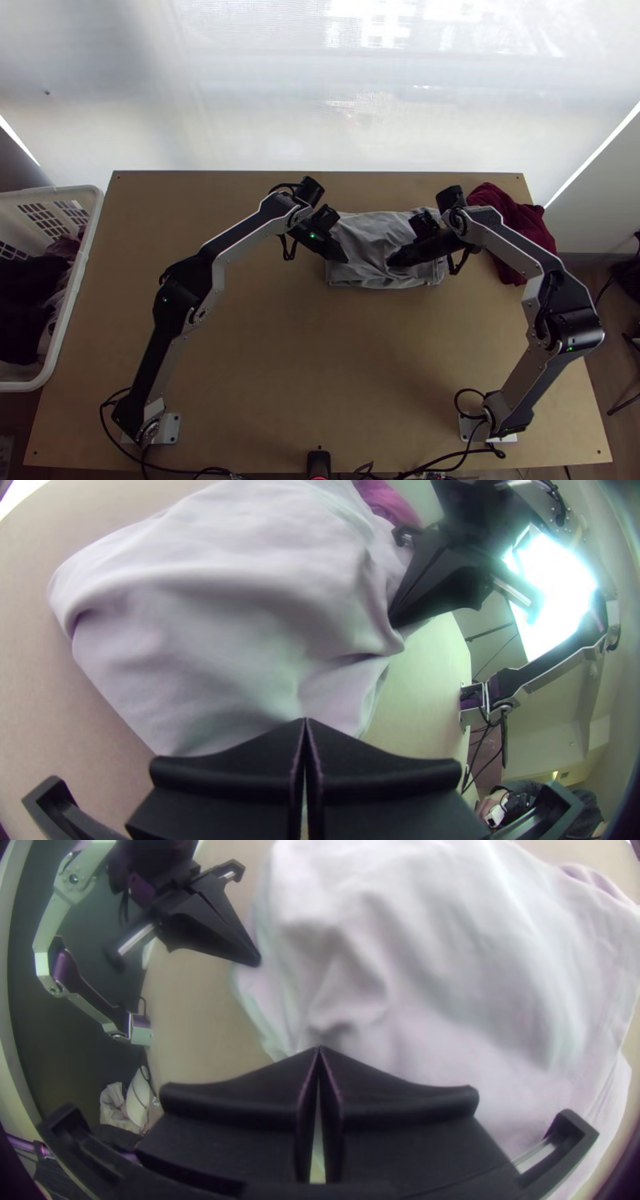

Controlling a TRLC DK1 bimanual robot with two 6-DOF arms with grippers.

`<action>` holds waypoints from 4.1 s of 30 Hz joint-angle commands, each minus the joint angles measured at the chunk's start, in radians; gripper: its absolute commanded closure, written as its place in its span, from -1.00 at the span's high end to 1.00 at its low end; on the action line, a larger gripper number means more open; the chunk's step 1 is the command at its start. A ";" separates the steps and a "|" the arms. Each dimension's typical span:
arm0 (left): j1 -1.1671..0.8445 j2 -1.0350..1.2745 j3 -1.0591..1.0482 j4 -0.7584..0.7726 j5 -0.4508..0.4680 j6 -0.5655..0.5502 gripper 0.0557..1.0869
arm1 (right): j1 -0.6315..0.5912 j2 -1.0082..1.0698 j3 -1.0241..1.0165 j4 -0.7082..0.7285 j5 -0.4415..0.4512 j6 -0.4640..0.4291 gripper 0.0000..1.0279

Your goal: Fold the t-shirt

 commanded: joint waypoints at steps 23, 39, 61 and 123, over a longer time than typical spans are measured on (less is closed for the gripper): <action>0.016 -0.051 -0.001 -0.098 -0.009 0.037 -0.93 | -0.304 -0.102 -0.066 -0.180 0.001 -0.214 -0.95; 0.085 -0.167 -0.034 -0.121 -0.055 0.037 0.55 | -0.162 -0.327 -0.091 -0.244 0.013 -0.142 0.13; 0.103 -0.171 -0.201 0.058 -0.077 -0.061 0.90 | -0.073 -0.472 -0.178 -0.213 0.181 -0.138 0.54; 0.351 -0.424 -0.363 0.124 -0.149 -0.008 0.90 | 0.605 -0.383 -0.651 0.784 1.046 -0.567 0.62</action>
